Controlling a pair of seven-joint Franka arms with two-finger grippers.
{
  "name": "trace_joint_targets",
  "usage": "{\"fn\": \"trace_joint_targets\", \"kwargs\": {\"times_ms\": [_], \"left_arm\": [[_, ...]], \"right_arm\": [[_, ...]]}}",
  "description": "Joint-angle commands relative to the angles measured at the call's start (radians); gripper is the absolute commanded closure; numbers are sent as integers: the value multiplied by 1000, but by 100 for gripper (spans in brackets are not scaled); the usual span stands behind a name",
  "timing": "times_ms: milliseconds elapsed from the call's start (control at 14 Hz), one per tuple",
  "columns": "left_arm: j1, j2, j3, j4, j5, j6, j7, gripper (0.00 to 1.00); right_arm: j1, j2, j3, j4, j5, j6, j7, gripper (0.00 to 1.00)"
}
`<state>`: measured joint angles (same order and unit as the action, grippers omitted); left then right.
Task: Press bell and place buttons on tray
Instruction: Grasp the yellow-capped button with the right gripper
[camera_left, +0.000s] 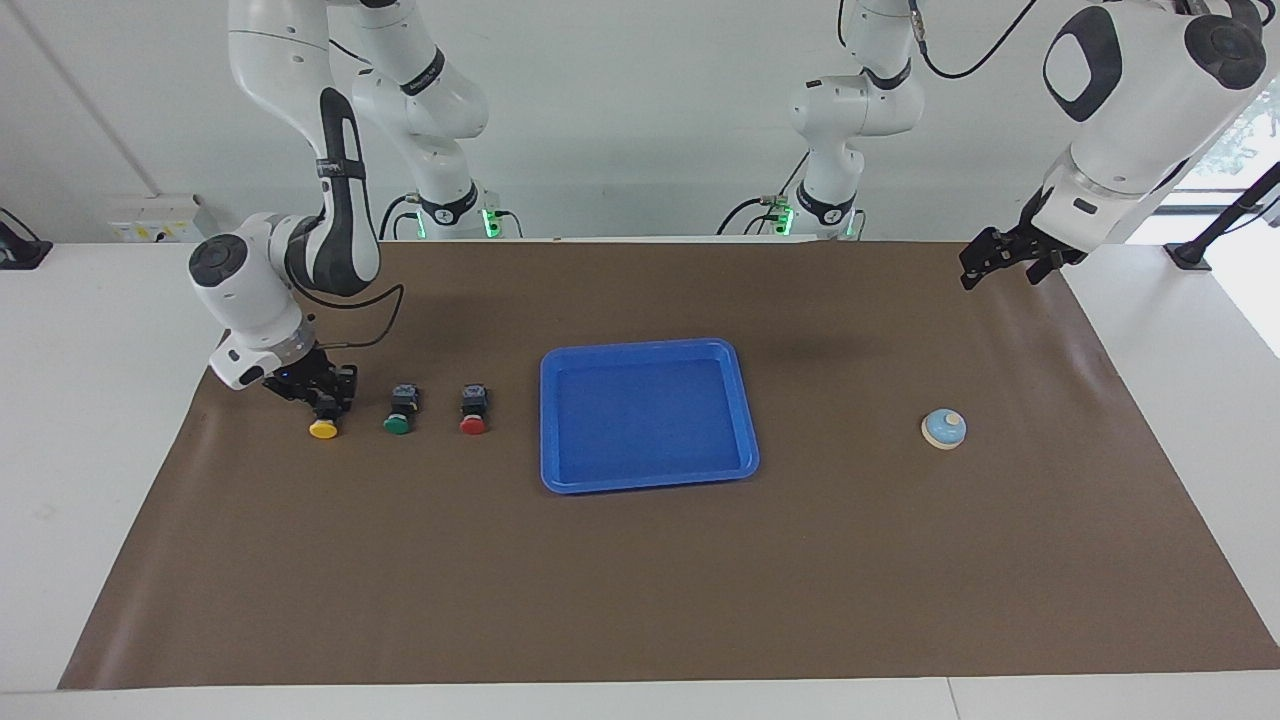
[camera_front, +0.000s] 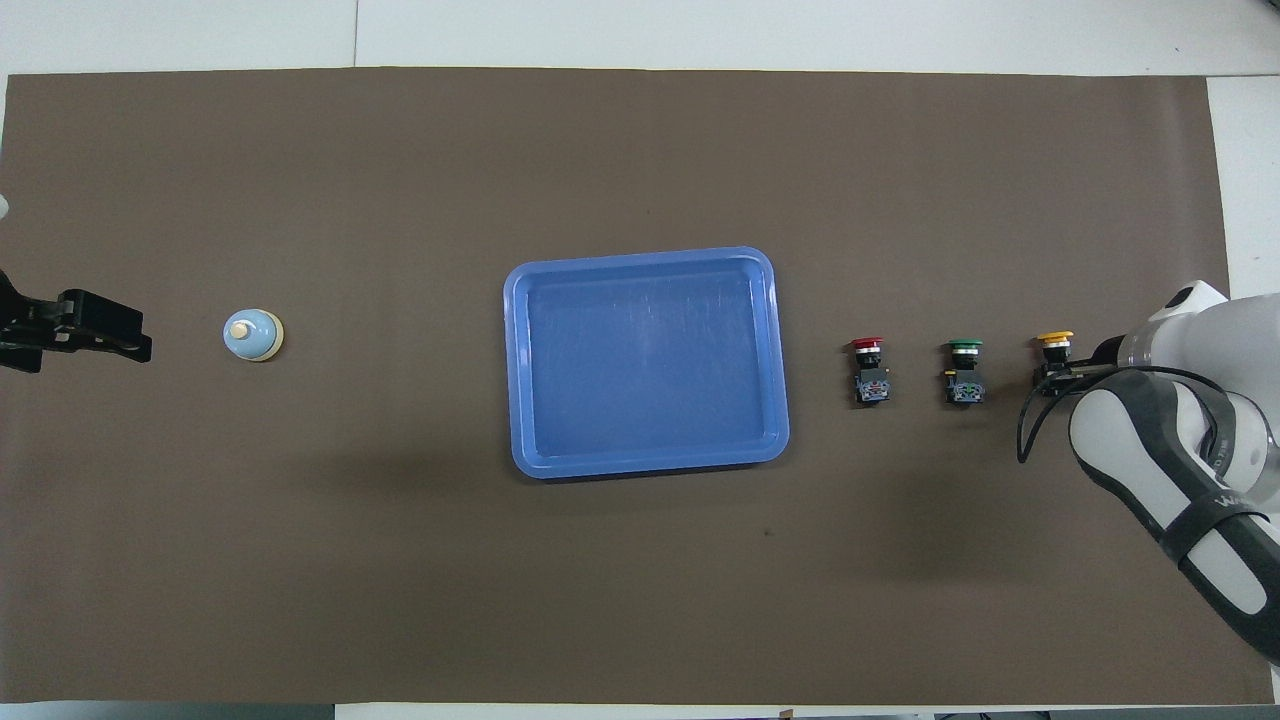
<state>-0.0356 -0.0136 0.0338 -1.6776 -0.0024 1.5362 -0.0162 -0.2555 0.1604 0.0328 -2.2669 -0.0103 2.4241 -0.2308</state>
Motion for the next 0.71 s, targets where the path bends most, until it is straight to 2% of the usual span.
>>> {"fn": "trace_joint_targets", "kwargs": {"times_ms": [0, 286, 643], "left_arm": [[-13, -22, 17, -17, -8, 4, 5, 0], [-13, -22, 17, -17, -8, 4, 5, 0], [-13, -22, 17, -17, -8, 4, 5, 0]], "right_arm": [[1, 15, 9, 74, 0, -52, -22, 100], [102, 19, 12, 314, 0, -310, 13, 100], [359, 22, 12, 333, 0, -338, 290, 100]]}}
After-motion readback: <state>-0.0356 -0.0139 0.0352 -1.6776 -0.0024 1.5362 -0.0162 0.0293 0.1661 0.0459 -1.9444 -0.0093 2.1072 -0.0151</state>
